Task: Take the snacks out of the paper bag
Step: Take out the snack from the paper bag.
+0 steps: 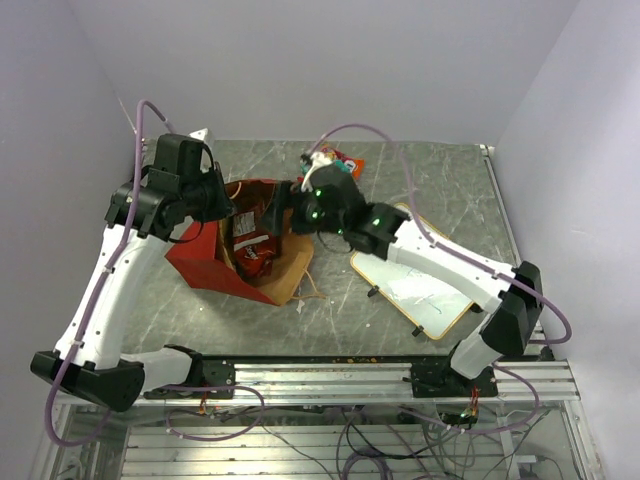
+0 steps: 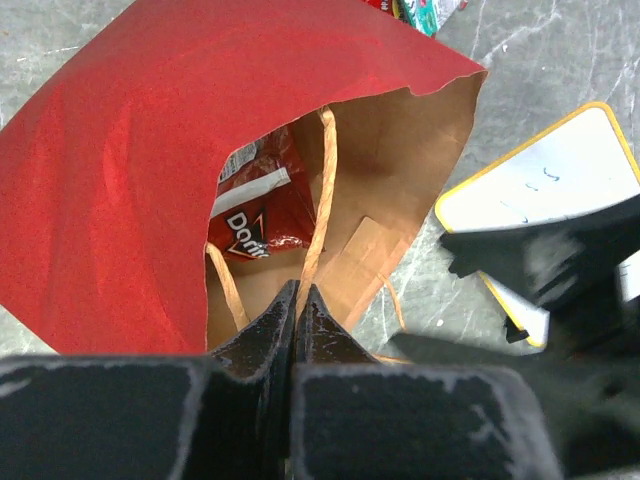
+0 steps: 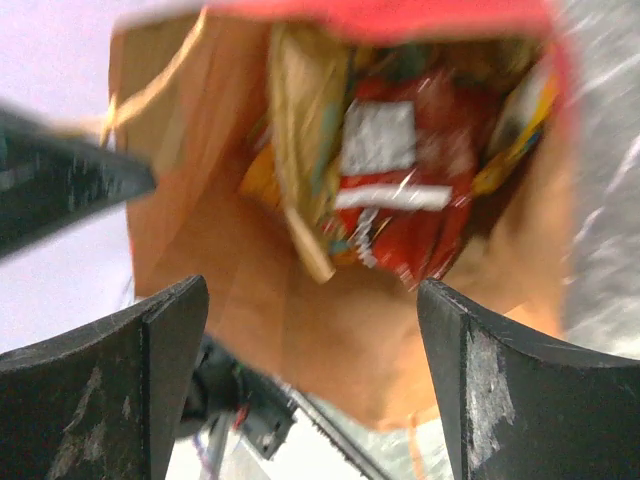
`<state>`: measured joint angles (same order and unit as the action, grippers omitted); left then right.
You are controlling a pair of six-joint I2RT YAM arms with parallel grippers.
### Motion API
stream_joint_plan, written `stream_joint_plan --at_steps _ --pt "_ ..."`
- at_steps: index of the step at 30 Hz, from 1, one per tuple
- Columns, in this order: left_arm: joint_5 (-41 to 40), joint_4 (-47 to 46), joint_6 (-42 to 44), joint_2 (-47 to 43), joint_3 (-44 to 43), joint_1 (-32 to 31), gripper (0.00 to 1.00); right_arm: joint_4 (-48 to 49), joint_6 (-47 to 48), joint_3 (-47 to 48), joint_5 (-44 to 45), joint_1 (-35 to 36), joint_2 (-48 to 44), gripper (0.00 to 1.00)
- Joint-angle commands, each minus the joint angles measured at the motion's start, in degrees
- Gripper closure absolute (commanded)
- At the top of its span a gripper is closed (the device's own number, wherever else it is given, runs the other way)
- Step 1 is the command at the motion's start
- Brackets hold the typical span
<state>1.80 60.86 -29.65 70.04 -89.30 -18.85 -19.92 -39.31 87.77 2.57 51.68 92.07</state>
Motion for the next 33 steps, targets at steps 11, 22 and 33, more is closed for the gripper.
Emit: stream_joint_plan --at_steps 11,22,33 --pt "8.0 1.0 -3.3 1.1 -2.4 0.0 0.93 12.6 -22.7 -13.3 4.7 6.1 4.8 0.15" --pt "10.3 -1.0 -3.3 -0.3 -1.5 0.0 0.93 16.0 -34.0 -13.7 7.2 5.1 12.0 0.26" --pt "9.8 -0.1 -1.6 -0.3 -1.7 0.0 0.93 15.2 -31.2 -10.1 7.0 3.4 16.7 0.44"
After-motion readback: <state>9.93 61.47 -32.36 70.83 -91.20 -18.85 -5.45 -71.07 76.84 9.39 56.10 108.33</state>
